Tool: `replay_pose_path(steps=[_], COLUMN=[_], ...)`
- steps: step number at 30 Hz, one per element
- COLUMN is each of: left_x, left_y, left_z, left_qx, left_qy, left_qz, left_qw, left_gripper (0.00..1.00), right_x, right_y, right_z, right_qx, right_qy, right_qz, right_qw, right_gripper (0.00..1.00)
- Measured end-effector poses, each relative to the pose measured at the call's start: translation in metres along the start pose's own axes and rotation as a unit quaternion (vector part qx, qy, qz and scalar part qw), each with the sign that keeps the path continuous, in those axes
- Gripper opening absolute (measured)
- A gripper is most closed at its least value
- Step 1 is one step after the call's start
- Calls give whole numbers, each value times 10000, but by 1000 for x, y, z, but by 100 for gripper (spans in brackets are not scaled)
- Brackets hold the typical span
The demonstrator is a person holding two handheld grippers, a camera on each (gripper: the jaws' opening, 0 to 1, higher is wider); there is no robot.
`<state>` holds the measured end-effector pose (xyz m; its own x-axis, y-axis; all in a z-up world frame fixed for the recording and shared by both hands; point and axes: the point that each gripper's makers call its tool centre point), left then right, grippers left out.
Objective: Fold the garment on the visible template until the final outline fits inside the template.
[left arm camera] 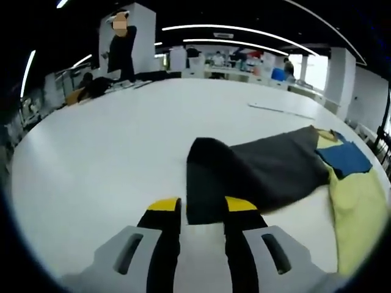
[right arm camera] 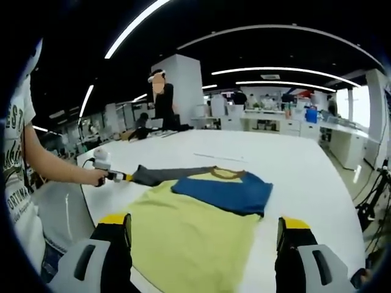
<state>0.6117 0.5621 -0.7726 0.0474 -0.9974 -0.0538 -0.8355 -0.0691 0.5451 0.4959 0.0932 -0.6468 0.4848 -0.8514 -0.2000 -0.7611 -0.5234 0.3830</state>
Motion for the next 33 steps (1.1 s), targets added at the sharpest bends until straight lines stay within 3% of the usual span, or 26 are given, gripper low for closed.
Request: replay_pose_path(steps=[5,8,19,26,33], left_x=[2,9,8,2,-6], left_y=[0,-2,3,11,23], left_z=[-1,-2,-1,-9,-22], left_qx=[-12,-9,-76,63,221], left_qy=[-10,143,266,319,84], left_qz=[18,202,272,324,347], left_qw=[10000,9997,9992,9989,9991], left_gripper=[15,1,1,1,1], right_x=[-3,-4,-6,-9,-15], right_y=[-2,-3,-7,-12,-13], right_z=[3,5,8,5,10], right_qx=[-47,-70,-139,-124,-206], right_qy=[50,37,65,149,186], right_qz=[-14,-23,-62,-127,-226], right_qw=[10000,10000,9999,9997,9994], right_gripper=[98,98,98,98,99])
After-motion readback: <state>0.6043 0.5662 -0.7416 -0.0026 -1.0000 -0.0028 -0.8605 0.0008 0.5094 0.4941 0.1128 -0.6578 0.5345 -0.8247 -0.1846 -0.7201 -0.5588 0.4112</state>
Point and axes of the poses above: the point that each gripper's makers call its tool centre point, and the gripper's own axes: y roughly backward along the fingers, x roughly to its right, z roughly out of its underside, and after that the axes turned 6 degrees about -y, right-handed
